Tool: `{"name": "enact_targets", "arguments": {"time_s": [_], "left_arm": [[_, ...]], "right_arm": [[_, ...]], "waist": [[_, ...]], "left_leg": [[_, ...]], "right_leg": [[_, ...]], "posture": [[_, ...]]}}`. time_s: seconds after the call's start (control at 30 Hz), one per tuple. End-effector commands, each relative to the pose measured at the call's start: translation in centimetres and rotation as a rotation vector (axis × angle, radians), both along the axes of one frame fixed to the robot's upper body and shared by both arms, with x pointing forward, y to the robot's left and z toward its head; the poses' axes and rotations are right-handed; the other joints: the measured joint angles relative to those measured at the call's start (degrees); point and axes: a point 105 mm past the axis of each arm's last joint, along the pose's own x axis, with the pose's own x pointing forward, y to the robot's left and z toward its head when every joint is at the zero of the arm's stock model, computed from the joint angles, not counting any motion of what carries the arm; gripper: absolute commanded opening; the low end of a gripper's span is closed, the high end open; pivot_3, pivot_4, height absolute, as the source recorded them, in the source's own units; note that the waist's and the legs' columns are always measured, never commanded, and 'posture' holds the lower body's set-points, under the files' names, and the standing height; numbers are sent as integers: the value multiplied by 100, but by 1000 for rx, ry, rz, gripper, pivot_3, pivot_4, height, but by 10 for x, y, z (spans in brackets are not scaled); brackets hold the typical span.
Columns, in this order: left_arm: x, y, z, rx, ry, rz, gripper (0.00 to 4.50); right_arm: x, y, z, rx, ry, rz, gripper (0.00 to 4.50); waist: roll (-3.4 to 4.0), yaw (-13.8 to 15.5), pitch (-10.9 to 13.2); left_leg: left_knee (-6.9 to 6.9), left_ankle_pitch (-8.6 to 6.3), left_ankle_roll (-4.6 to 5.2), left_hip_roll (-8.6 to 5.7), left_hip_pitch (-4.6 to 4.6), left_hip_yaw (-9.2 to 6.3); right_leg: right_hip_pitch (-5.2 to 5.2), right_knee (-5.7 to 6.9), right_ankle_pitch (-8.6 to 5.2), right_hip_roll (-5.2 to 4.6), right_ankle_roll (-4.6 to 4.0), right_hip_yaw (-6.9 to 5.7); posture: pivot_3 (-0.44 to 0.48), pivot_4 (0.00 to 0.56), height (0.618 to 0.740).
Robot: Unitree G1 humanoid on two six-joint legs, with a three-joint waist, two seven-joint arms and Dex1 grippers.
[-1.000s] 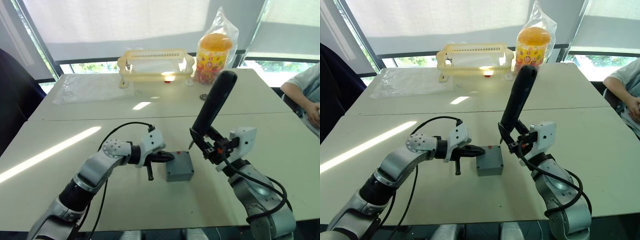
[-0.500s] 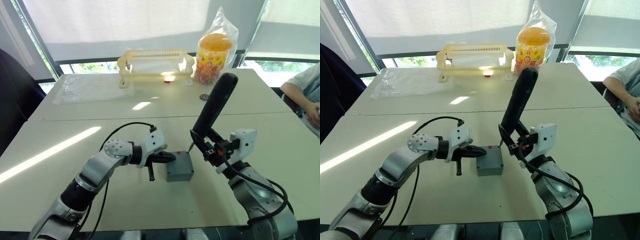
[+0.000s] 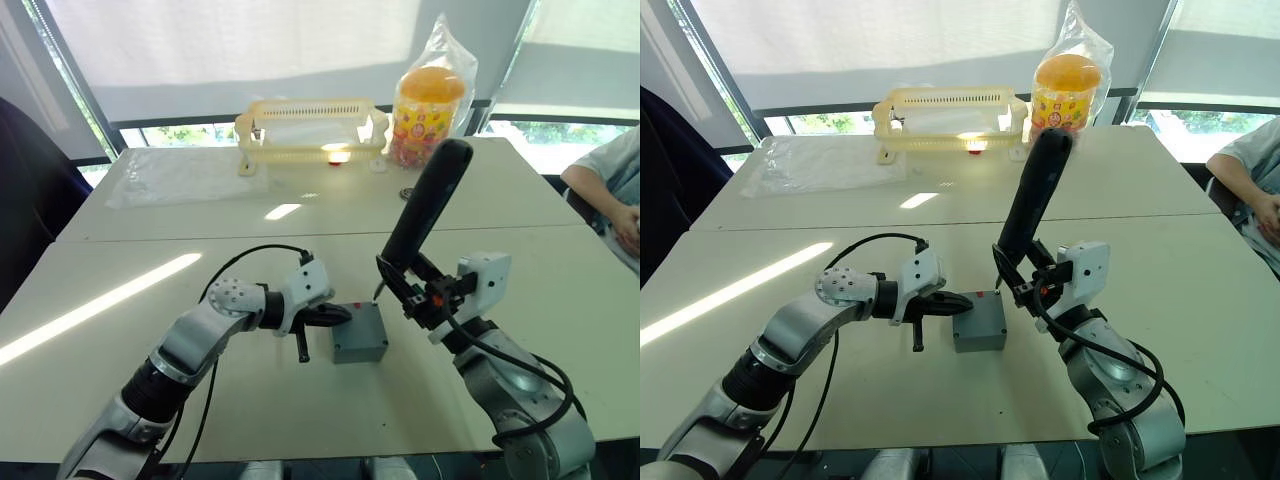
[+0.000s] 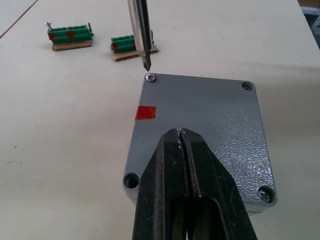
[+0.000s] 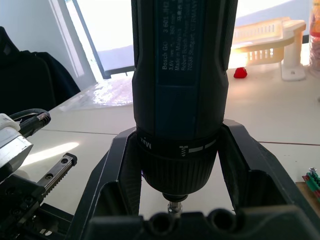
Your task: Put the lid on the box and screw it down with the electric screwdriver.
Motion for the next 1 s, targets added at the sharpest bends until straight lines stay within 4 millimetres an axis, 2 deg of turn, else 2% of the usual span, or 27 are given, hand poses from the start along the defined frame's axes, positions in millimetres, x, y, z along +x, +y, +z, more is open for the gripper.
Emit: {"name": "enact_targets", "arguments": {"time_s": [0.03, 0.57, 0.83, 1.0], "left_arm": [[-3, -1, -7, 20, 17, -9, 0], [-3, -1, -7, 21, 17, -7, 0], [-3, 0, -7, 23, 18, -5, 0], [-3, -1, -7, 19, 18, -9, 0]], "right_arm": [[-13, 6, 24, 4, -107, 32, 1770], [-10, 4, 9, -5, -79, 30, 1770], [-11, 2, 16, 10, -105, 25, 1770], [-10, 2, 14, 2, -101, 23, 1770]], "waist": [[0, 0, 0], [0, -1, 0], [0, 0, 0], [0, 0, 0]], "left_leg": [[0, 0, 0, 0, 0, 0], [0, 0, 0, 0, 0, 0], [0, 0, 0, 0, 0, 0], [0, 0, 0, 0, 0, 0]], "right_leg": [[0, 0, 0, 0, 0, 0], [0, -1, 0, 0, 0, 0], [0, -1, 0, 0, 0, 0], [0, -1, 0, 0, 0, 0]], "posture": [[0, 150, 740], [0, 150, 740], [0, 150, 740], [0, 150, 740]]}}
